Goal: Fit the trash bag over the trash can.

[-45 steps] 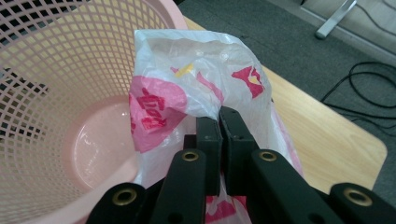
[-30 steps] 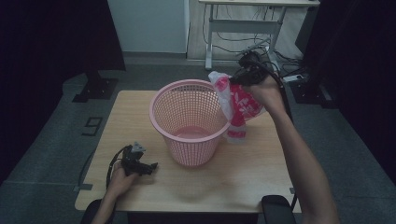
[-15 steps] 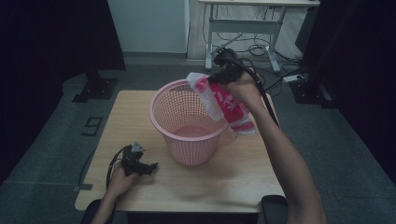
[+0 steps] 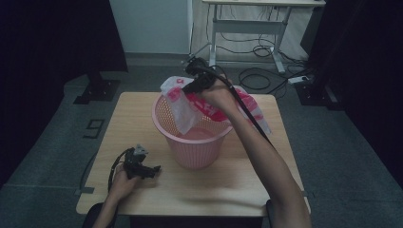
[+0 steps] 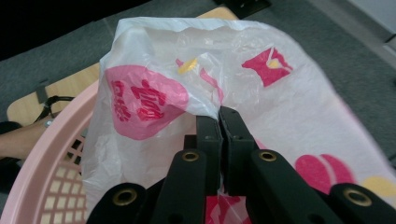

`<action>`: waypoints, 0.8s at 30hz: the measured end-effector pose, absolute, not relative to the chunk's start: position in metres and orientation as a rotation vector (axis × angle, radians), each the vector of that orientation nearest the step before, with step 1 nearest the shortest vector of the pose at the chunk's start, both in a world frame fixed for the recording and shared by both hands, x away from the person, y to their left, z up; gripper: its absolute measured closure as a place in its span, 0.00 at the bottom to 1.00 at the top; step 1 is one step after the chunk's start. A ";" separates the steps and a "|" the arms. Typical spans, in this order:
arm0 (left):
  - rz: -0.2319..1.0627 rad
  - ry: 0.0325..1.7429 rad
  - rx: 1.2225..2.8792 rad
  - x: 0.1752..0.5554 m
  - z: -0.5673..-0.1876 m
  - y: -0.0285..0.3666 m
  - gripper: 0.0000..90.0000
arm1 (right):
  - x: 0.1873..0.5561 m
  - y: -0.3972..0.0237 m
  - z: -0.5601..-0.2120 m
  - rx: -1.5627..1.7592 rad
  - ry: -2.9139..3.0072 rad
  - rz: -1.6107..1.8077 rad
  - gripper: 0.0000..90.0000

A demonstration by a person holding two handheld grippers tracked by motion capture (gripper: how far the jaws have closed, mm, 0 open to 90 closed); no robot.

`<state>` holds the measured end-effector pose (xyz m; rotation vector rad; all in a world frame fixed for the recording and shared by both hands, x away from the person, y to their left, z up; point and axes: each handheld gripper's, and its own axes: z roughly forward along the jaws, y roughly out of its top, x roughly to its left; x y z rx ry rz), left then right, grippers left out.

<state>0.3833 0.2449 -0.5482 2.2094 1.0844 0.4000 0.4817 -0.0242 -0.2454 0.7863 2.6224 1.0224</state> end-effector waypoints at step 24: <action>0.399 1.080 2.212 0.383 -0.548 0.245 0.00 | 0.508 0.008 -0.324 0.785 2.807 0.795 0.34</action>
